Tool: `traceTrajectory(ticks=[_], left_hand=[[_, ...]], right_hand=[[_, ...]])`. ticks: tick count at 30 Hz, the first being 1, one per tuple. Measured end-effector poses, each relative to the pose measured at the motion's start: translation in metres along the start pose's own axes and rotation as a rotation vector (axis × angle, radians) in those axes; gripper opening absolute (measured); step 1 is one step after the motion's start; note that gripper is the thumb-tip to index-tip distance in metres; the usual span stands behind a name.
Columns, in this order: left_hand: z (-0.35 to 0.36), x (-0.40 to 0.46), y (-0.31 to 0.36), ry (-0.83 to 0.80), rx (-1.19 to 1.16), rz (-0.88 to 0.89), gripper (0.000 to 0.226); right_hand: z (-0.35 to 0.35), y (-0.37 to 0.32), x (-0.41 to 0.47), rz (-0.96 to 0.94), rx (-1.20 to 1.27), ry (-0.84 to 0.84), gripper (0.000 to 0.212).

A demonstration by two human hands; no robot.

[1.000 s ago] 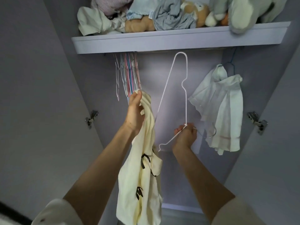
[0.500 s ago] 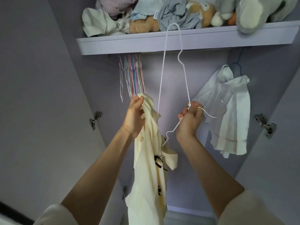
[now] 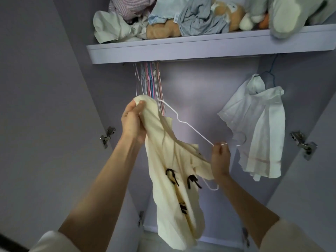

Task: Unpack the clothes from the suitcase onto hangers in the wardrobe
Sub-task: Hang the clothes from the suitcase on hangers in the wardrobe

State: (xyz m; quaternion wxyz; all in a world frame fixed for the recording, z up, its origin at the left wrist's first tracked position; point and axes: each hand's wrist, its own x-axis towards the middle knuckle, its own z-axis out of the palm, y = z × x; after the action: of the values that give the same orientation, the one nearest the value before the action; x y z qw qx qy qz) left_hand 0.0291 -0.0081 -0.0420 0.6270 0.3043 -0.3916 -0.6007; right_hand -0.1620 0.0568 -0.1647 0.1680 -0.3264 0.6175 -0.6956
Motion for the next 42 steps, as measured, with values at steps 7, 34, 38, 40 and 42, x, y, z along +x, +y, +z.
traceTrajectory(ticks=[7,34,38,40,42], left_hand=[[-0.028,0.011,-0.006,0.163,0.010,0.010,0.025],[-0.017,-0.001,0.003,0.060,0.476,0.104,0.021],[-0.026,0.002,-0.010,-0.003,1.264,0.246,0.018],[-0.028,-0.003,-0.019,0.021,1.411,0.276,0.024],[-0.025,-0.011,-0.025,0.156,1.445,0.345,0.026]], right_hand=[[-0.018,-0.023,0.029,-0.201,-0.163,-0.136,0.031],[0.000,-0.030,0.022,-0.336,-0.394,-0.279,0.026],[0.000,-0.044,0.030,-0.382,-0.329,-0.225,0.022],[-0.001,-0.046,0.030,-0.398,-0.345,-0.257,0.023],[-0.001,-0.049,0.029,-0.421,-0.351,-0.278,0.026]])
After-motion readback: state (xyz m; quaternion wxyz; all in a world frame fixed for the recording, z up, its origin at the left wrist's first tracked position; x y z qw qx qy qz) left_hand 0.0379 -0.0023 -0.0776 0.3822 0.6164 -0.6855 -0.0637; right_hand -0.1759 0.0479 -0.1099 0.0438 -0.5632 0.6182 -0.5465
